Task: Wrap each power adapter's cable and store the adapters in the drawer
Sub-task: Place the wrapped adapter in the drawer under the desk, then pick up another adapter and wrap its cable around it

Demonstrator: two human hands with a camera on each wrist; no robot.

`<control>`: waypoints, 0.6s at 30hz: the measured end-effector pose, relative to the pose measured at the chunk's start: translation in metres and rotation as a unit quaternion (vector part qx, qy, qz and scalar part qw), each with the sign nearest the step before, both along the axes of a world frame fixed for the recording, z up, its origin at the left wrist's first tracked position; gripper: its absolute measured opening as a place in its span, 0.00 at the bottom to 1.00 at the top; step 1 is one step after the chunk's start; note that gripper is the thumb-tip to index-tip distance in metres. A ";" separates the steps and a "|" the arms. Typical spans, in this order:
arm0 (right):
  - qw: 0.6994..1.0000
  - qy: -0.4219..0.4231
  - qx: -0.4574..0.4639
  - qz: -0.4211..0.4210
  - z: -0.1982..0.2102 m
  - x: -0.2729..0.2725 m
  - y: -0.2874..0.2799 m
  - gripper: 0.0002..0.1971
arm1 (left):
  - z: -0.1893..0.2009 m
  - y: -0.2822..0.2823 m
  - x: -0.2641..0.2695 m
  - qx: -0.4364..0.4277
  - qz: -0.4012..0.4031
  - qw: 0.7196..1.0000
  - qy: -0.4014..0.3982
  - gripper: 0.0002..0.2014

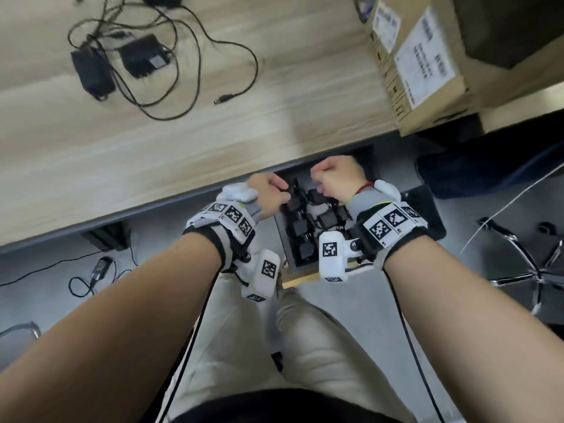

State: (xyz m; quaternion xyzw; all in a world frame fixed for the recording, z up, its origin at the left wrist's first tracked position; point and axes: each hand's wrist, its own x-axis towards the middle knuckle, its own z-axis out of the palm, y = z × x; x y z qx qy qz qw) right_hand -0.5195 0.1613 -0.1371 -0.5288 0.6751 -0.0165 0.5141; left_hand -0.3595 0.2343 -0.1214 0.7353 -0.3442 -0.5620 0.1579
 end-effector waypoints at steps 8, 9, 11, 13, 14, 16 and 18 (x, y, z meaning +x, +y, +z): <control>0.996 -0.078 -0.024 0.044 0.115 0.104 -0.051 0.06 | 0.107 -0.027 0.097 -0.071 0.094 0.992 -0.052 0.07; 0.995 -0.084 -0.026 0.054 0.124 0.116 -0.057 0.06 | 0.113 -0.031 0.109 -0.080 0.106 0.989 -0.061 0.06; 0.993 -0.090 -0.034 0.064 0.138 0.146 -0.066 0.06 | 0.124 -0.038 0.134 -0.087 0.127 0.986 -0.066 0.05; 0.992 -0.094 -0.038 0.077 0.146 0.182 -0.073 0.06 | 0.131 -0.043 0.169 -0.082 0.144 0.983 -0.076 0.05; 0.992 -0.089 -0.037 0.081 0.147 0.200 -0.075 0.06 | 0.129 -0.046 0.187 -0.084 0.155 0.981 -0.085 0.06; 0.991 -0.085 -0.034 0.093 0.146 0.230 -0.079 0.07 | 0.122 -0.050 0.219 -0.070 0.173 0.977 -0.107 0.07; 0.991 -0.083 -0.025 0.106 0.144 0.268 -0.080 0.07 | 0.115 -0.056 0.257 -0.050 0.206 0.971 -0.110 0.07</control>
